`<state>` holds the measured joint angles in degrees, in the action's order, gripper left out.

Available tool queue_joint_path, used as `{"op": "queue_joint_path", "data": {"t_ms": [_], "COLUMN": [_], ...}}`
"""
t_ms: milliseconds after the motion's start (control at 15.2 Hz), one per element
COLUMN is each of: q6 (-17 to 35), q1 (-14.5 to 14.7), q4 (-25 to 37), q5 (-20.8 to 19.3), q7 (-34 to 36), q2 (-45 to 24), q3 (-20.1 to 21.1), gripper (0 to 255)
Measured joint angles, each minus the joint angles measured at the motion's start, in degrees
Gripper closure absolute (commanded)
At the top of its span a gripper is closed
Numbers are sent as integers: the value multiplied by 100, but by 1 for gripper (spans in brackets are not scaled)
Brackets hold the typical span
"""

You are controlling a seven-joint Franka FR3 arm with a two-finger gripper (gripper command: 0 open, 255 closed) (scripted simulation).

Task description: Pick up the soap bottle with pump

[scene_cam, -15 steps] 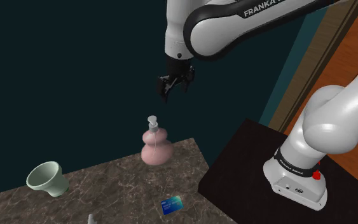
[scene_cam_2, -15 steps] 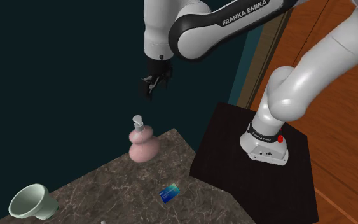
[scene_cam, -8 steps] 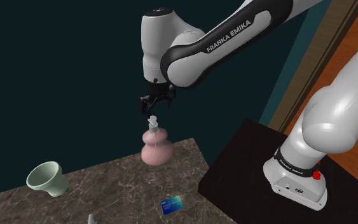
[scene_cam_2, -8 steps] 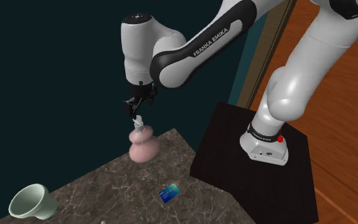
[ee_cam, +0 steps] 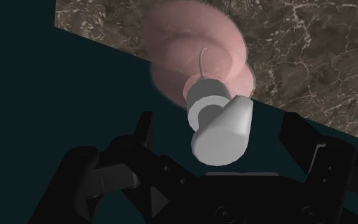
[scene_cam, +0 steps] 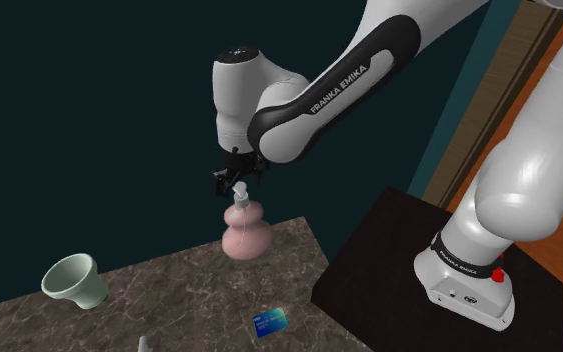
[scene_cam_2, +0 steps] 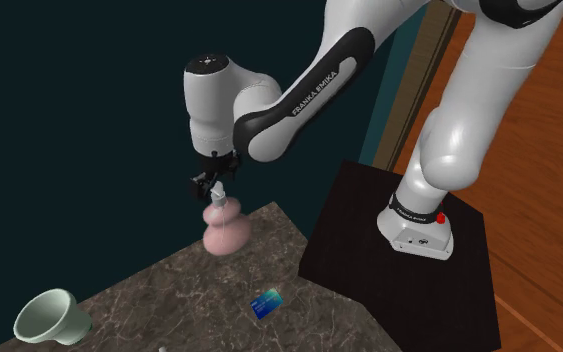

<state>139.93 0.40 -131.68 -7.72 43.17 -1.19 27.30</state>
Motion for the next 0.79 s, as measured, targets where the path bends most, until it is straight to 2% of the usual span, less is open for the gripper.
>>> {"op": "queue_joint_path", "data": {"t_ms": [132,198,792], "q6": [133,167,209], "q1": [2,4,0], "q4": [-42,-49,-33], "q5": [-99,-128,-178], "q7": [79,100,127], "q2": [-109,-140,-184], "q3": [-5,-8,-18], "gripper": [0,255,255]}}
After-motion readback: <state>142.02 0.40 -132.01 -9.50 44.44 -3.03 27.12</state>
